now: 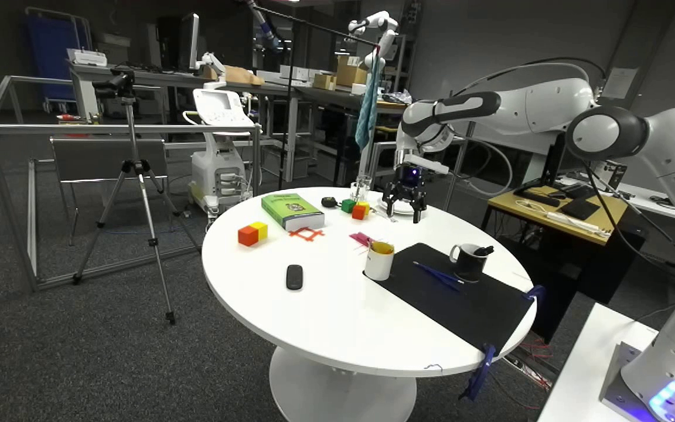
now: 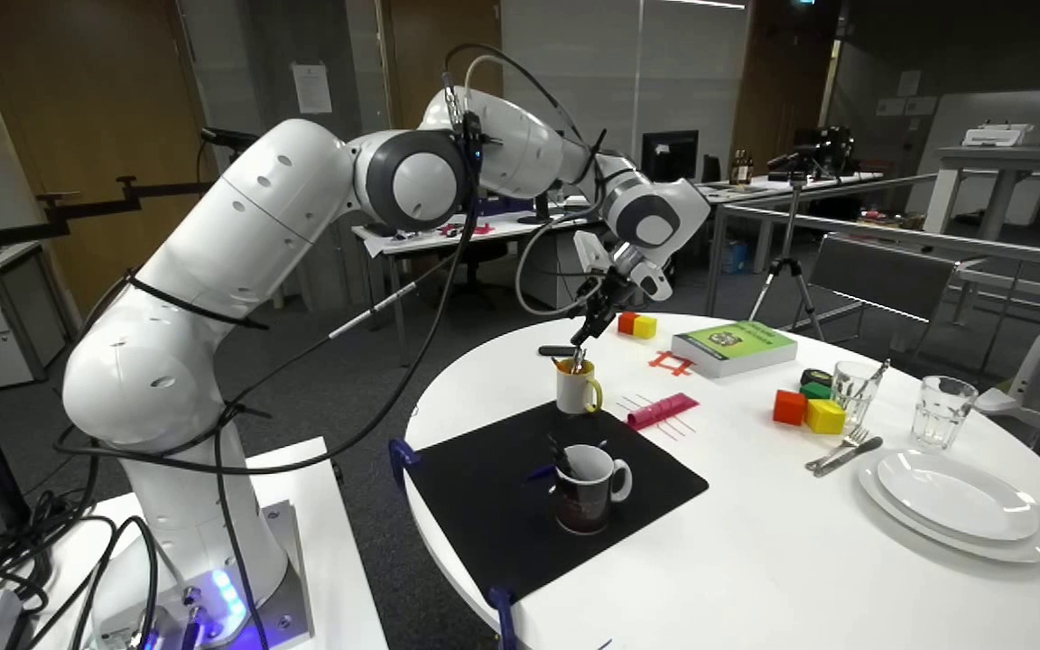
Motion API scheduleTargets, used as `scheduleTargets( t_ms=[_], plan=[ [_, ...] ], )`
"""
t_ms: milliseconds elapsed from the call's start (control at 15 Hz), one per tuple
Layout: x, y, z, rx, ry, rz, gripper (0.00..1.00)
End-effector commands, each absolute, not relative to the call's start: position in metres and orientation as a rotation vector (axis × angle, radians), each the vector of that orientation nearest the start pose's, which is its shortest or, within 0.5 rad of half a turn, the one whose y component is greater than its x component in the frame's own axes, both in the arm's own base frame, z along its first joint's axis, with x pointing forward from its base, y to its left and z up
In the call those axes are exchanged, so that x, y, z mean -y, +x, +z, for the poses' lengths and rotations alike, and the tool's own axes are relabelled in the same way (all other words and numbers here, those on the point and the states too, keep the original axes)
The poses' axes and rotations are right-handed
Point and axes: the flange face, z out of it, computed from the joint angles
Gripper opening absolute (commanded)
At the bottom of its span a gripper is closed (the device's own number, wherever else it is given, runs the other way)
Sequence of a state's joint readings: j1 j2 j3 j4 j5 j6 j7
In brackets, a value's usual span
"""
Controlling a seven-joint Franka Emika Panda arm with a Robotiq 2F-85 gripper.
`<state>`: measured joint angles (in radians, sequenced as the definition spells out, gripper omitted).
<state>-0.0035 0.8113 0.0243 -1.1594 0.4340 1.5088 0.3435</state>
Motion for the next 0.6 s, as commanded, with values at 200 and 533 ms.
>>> scheduleTargets(
  t_ms=[200,533],
  plan=[
    [-0.031,0.673,0.335,-0.274,-2.736,0.586,1.00],
    [-0.003,0.643,0.335,-0.104,-2.823,0.447,1.00]
  ],
)
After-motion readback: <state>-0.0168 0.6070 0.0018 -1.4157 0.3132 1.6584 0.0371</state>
